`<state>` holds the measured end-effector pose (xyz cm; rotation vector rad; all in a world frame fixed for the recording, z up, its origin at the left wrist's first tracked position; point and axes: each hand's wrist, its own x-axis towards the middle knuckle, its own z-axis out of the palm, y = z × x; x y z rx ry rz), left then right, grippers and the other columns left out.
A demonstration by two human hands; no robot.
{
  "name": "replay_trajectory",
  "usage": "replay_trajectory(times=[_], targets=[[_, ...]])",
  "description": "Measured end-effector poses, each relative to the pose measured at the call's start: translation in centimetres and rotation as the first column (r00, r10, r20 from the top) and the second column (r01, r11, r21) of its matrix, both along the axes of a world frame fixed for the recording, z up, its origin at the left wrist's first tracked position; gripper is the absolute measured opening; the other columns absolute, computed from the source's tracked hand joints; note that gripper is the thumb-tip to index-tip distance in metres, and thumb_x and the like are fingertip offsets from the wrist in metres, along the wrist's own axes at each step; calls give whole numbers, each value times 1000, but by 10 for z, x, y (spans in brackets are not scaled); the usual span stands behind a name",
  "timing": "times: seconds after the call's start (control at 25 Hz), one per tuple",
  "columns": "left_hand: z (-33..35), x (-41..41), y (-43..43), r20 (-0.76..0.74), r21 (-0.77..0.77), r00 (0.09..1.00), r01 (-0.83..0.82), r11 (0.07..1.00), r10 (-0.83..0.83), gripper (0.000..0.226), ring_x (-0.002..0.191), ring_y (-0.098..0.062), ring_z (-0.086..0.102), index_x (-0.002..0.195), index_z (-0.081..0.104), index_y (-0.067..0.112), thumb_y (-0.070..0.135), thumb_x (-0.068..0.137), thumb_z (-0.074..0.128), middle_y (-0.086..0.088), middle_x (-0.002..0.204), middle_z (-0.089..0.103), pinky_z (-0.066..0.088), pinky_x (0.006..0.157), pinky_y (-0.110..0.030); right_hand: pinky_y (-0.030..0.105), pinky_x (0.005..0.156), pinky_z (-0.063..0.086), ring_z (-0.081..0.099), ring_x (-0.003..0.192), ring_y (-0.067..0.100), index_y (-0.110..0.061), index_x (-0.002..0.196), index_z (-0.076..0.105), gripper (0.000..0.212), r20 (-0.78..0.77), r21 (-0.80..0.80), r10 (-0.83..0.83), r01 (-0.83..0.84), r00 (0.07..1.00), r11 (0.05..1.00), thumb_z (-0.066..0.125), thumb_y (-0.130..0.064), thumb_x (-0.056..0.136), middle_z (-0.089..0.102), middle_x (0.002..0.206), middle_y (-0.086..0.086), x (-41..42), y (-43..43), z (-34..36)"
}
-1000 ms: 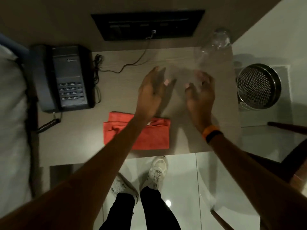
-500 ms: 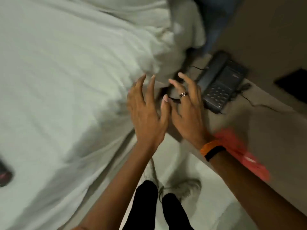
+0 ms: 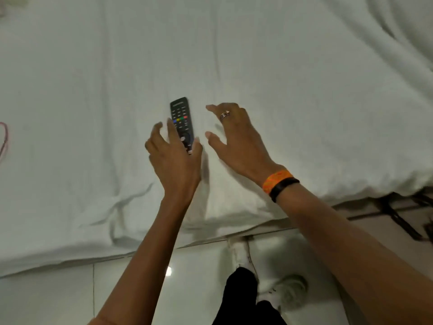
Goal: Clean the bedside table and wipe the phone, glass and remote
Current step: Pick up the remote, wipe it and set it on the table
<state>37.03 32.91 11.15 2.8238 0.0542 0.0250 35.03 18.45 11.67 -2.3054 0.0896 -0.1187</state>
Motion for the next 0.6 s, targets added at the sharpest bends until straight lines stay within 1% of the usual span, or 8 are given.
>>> replay_trajectory(times=[0.12, 0.2, 0.24, 0.32, 0.36, 0.44, 0.52, 0.6], targets=[[-12, 7, 19, -160, 1, 985, 59, 998, -59, 59, 126, -33, 42, 151, 36, 15, 39, 99, 53, -14, 138, 46, 52, 87, -44, 40, 108, 45, 39, 137, 24, -18, 154, 33, 59, -147, 16, 103, -102, 984, 995, 54, -30, 100, 43, 147, 6, 18, 37, -12], [-13, 11, 19, -159, -18, 983, 93, 996, -94, 52, 117, -33, 50, 146, 41, 13, 32, 99, 53, -14, 129, 50, 50, 80, -39, 40, 108, 44, 39, 135, 25, -17, 155, 31, 58, -201, -22, 92, -98, 975, 995, 51, -28, 101, 46, 147, 6, 22, 47, -19], [-11, 14, 18, -155, -74, 983, 90, 993, -101, 46, 112, -32, 55, 140, 47, 15, 32, 98, 54, -13, 123, 53, 50, 78, -35, 39, 109, 43, 41, 134, 26, -17, 155, 32, 57, -215, 10, 63, -62, 975, 998, 50, -27, 102, 48, 147, 6, 24, 50, -20], [-3, 14, 16, -148, -303, 982, 72, 950, -121, 41, 103, -25, 62, 132, 55, 23, 36, 93, 61, -4, 111, 59, 48, 75, -26, 35, 110, 42, 48, 131, 21, -16, 153, 36, 53, -247, 254, -37, 102, 968, 962, 50, -23, 102, 53, 145, 6, 25, 48, -15], [2, 11, 14, -153, -435, 979, 56, 899, -135, 48, 102, -22, 64, 137, 54, 28, 37, 92, 66, 2, 110, 60, 50, 79, -26, 30, 105, 45, 54, 125, 16, -16, 151, 39, 50, -266, 405, -98, 203, 959, 892, 51, -20, 102, 57, 143, 5, 23, 44, -12], [13, -1, 0, -195, -628, 966, 8, 778, -168, 67, 102, -21, 69, 150, 42, 31, 34, 90, 73, 8, 117, 62, 58, 89, -37, 24, 87, 49, 62, 109, 10, -18, 146, 45, 45, -305, 611, -212, 361, 929, 704, 50, -14, 102, 64, 134, 1, 8, 26, -5], [21, -17, -25, -245, -758, 938, -29, 651, -244, 72, 95, -21, 74, 153, 39, 31, 26, 91, 74, 6, 122, 66, 64, 82, -46, 25, 74, 53, 68, 104, 13, -24, 143, 47, 44, -306, 693, -296, 424, 905, 583, 51, -11, 101, 65, 129, -1, -17, -1, 3], [24, -36, -59, -270, -833, 898, -38, 552, -347, 66, 99, -21, 74, 152, 42, 28, 19, 93, 71, 2, 125, 68, 64, 81, -47, 33, 72, 62, 73, 103, 18, -28, 139, 47, 45, -301, 748, -376, 462, 876, 477, 53, -8, 99, 68, 128, 2, -48, -32, 13]])
